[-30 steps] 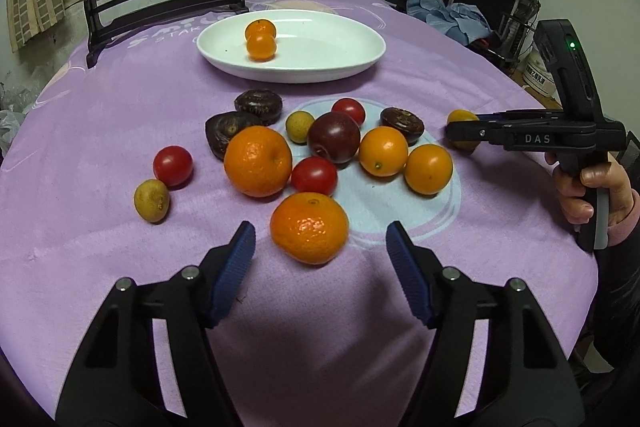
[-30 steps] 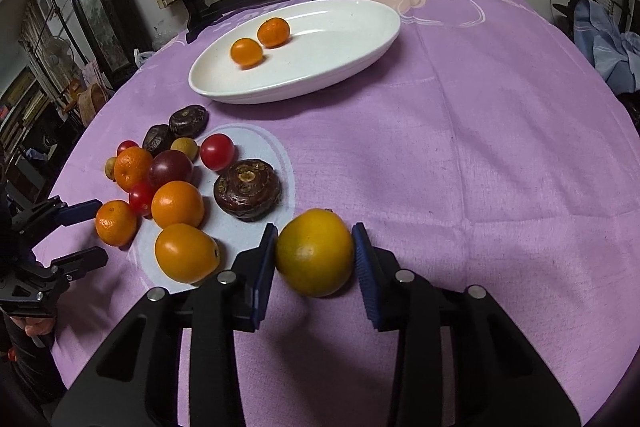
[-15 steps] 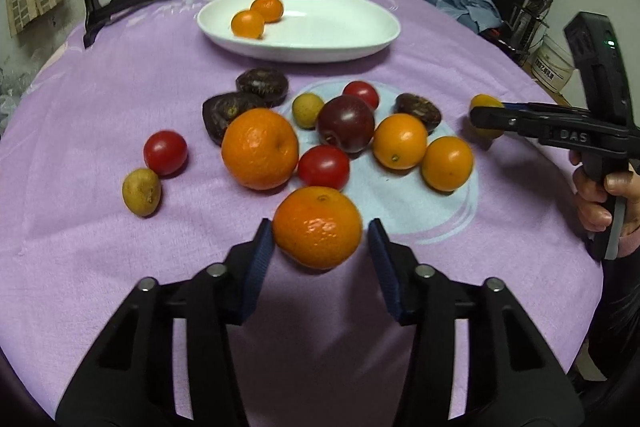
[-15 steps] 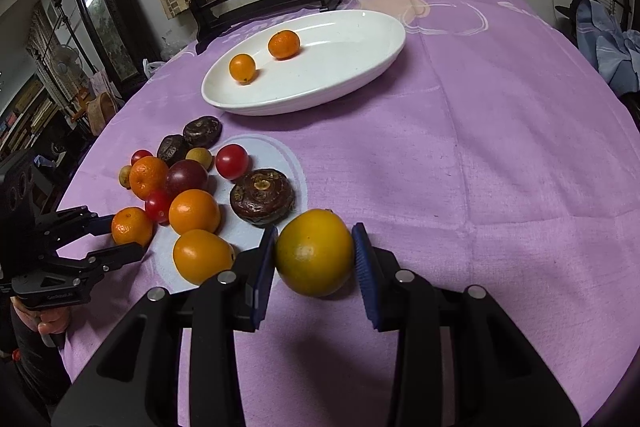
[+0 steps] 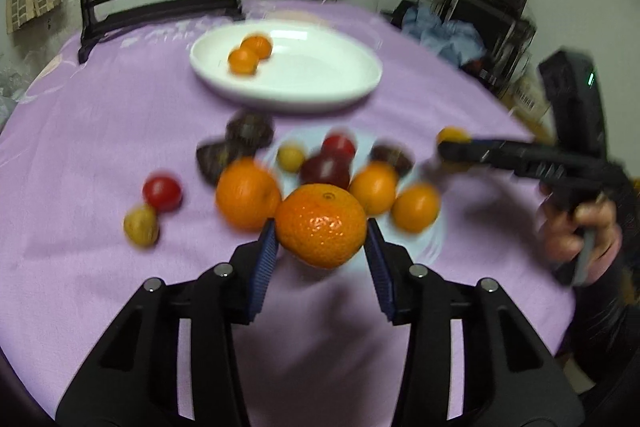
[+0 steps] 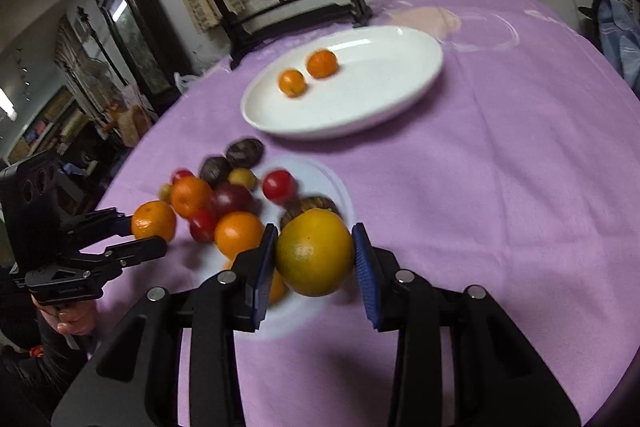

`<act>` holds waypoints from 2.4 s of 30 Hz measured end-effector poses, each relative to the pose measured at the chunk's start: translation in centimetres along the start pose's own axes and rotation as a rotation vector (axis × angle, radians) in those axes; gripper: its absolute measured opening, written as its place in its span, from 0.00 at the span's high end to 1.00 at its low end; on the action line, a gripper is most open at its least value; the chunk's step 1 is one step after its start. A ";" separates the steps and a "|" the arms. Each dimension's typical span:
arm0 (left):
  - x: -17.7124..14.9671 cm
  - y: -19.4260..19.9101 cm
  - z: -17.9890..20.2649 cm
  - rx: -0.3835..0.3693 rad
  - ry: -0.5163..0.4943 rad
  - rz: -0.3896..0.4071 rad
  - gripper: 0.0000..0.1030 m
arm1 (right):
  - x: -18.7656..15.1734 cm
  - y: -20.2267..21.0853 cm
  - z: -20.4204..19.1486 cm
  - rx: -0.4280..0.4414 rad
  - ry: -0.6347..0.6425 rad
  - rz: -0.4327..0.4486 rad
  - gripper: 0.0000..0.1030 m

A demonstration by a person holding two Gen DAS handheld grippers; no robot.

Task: Organize fruits
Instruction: 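Lower both held fruits onto the white plate and open both tools, then grasp an orange with the right tool while the left grasps a yellow kumquat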

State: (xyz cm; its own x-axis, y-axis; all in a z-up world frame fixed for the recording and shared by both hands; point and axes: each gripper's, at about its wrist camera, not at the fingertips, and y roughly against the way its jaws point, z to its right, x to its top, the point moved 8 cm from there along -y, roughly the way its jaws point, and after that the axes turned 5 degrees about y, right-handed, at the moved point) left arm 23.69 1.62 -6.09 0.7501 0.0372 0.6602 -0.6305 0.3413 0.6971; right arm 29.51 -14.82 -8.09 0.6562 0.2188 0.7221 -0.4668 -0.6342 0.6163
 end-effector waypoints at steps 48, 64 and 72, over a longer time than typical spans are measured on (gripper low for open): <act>5.7 3.5 -14.5 0.373 0.366 0.200 0.02 | -3.1 -1.9 -5.4 -0.027 0.321 -0.129 0.57; 3.8 3.7 -15.2 0.411 0.362 0.182 0.02 | -4.5 -2.5 -5.9 -0.041 0.365 -0.179 0.55; 2.5 3.8 -15.3 0.395 0.350 0.154 0.02 | -4.7 -2.9 -5.3 -0.044 0.359 -0.195 0.59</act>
State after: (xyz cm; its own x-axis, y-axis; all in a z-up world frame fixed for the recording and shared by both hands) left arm 26.21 17.36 -6.09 0.6219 0.3924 0.6777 -0.7148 -0.0691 0.6959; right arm 24.64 -10.07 -11.63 0.4899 0.5815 0.6495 -0.3845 -0.5245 0.7597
